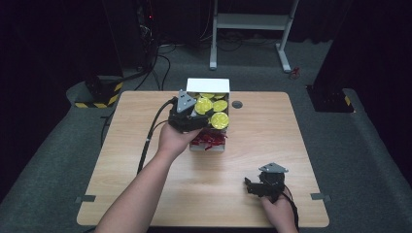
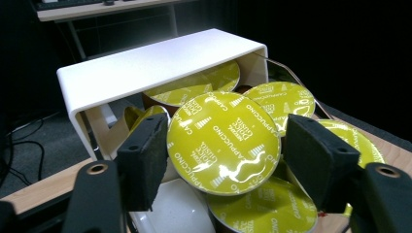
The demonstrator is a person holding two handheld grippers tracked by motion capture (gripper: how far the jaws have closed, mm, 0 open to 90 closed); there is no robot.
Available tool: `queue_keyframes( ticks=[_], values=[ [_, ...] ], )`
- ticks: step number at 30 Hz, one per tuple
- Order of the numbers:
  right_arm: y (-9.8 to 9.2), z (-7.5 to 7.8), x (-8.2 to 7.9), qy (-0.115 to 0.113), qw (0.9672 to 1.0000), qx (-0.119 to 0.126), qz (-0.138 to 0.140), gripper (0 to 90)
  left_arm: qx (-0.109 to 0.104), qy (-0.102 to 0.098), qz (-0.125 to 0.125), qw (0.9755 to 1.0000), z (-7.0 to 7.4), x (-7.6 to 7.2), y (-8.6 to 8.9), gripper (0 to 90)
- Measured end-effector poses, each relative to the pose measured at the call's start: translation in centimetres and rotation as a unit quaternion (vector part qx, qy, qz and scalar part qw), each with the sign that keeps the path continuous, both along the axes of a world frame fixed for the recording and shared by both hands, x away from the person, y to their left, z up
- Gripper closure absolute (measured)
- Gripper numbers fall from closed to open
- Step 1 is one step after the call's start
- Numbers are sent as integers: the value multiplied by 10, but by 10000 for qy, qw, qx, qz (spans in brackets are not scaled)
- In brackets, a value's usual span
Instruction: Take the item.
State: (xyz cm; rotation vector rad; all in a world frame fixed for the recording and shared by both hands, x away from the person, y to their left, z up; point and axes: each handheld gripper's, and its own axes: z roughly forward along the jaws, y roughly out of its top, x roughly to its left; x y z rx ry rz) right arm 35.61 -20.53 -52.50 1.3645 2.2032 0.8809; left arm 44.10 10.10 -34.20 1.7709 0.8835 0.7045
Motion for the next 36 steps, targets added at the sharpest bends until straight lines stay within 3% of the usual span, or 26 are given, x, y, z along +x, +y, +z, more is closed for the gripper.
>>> queue_keyframes(
  ticks=[7,9,11,15,18,22,25,29,36],
  values=[
    [0,0,0,0,10000,0,0,79,2,-118,25,9999,-2,-4,0,373],
    [0,0,0,1,10000,1,0,79,-83,-128,-31,9999,-1,-5,1,376],
    [0,0,0,0,10000,0,-1,79,-215,-246,3,9995,1,-8,4,511],
    [0,0,0,8,10000,6,0,79,-257,-280,23,9993,5,-9,6,498],
    [0,0,0,9,10000,7,-1,79,-236,-299,74,9992,5,-9,5,434],
    [0,0,0,2,10000,2,8,79,-26,-390,116,9992,5,-8,0,319],
    [0,0,0,9,10000,8,-2,79,191,-337,100,9992,3,-6,-5,276],
    [0,0,0,9,10000,8,0,79,542,-284,228,9979,-2,-3,-11,273],
    [0,0,0,-7,10000,-4,60,79,643,-492,319,9962,-7,-5,-13,332]
  ],
)
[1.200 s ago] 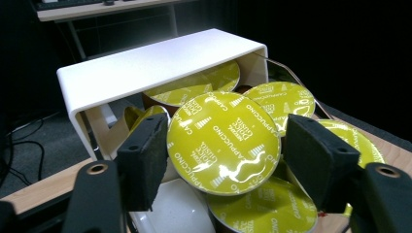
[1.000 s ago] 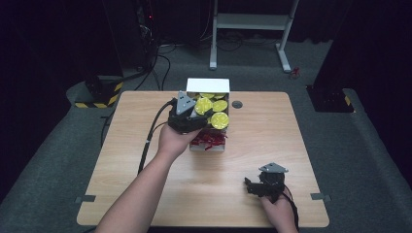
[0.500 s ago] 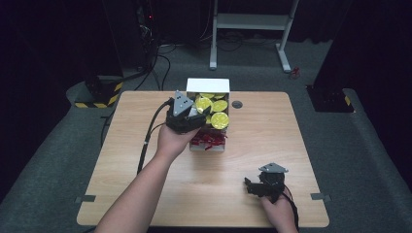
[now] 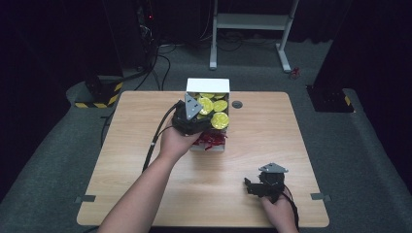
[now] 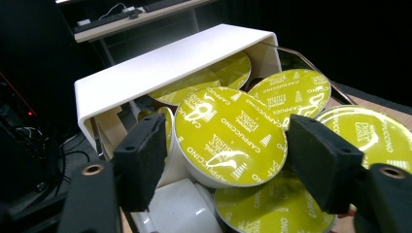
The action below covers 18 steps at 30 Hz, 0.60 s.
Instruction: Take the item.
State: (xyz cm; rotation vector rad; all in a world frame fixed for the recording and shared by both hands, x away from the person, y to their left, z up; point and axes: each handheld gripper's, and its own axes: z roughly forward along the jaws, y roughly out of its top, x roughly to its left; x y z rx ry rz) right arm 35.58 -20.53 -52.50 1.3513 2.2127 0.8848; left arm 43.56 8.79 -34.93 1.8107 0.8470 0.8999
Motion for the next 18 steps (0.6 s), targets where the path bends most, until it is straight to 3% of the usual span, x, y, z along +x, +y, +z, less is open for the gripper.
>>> queue_keyframes(
  ticks=[14,16,18],
  values=[
    [0,0,0,0,10000,0,0,79,-301,-214,-119,9992,6,-7,3,482],
    [0,0,0,0,10000,0,0,79,-267,-251,-109,9993,5,-8,3,449],
    [0,0,0,0,10000,0,-1,79,-93,-290,-94,9995,4,-8,1,366]
  ],
)
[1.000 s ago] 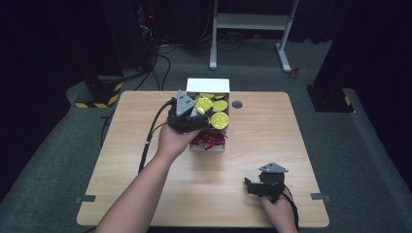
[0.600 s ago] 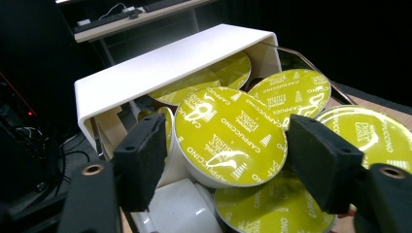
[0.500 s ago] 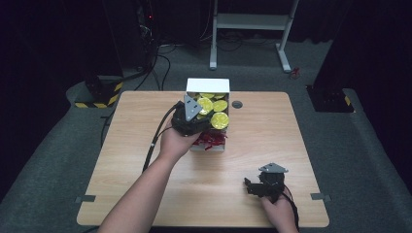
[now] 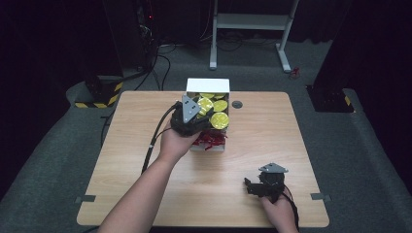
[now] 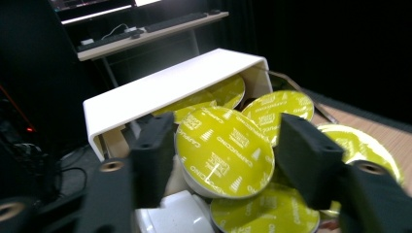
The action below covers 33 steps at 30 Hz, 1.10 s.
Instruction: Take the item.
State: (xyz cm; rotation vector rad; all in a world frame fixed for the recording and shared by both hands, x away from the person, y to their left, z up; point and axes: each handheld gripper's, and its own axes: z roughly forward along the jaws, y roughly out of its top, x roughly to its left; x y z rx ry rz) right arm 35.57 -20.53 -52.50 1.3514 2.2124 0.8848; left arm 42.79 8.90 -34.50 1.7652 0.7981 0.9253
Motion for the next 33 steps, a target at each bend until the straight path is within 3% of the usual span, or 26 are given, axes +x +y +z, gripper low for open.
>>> queue_keyframes(
  ticks=[3,5,11,22,33],
  values=[
    [0,0,0,-1,10000,-1,1,79,213,-35,5,9998,-4,0,-2,316],
    [0,0,0,0,10000,0,1,79,427,-109,25,9990,-7,-1,-4,346],
    [0,0,0,-1,10000,-2,2,79,466,-102,137,9988,-12,0,-3,365],
    [0,0,0,0,10000,0,0,79,161,-69,46,9998,-10,-1,1,371],
    [0,0,0,0,10000,2,22,79,-293,-6,-97,9995,-3,-3,7,371]
  ],
)
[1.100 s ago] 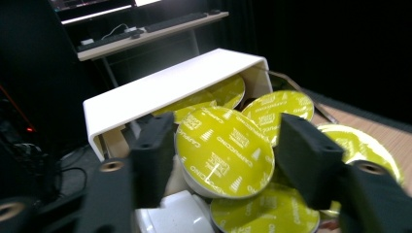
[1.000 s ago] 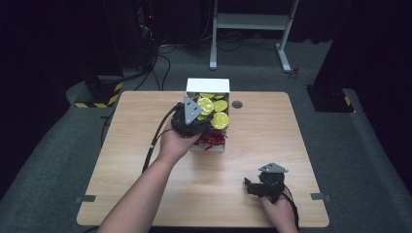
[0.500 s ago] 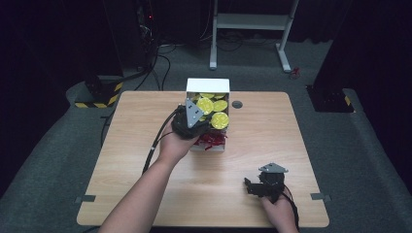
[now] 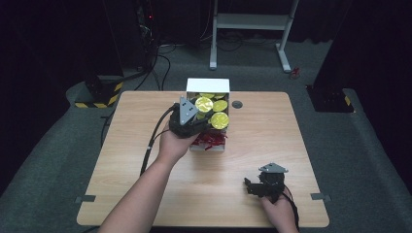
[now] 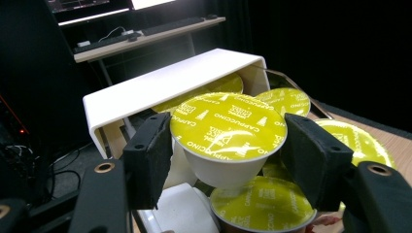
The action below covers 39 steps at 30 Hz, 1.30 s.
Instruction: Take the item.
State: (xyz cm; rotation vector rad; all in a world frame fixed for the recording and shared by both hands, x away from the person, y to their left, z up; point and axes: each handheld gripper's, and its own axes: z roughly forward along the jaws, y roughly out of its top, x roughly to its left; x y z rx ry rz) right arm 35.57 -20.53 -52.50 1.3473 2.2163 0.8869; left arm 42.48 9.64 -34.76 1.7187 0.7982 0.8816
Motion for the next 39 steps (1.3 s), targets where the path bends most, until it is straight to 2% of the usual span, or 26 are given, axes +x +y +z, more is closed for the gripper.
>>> queue_keyframes(
  ticks=[5,20,39],
  values=[
    [1,0,-1,17,10000,5,39,79,-163,8,-98,9998,3,-2,3,372],
    [1,0,0,3,10000,3,44,79,-614,38,-163,9980,11,-5,15,372],
    [1,0,-1,-1,10000,-3,55,79,-971,4,-138,9952,21,-11,39,372]
  ],
)
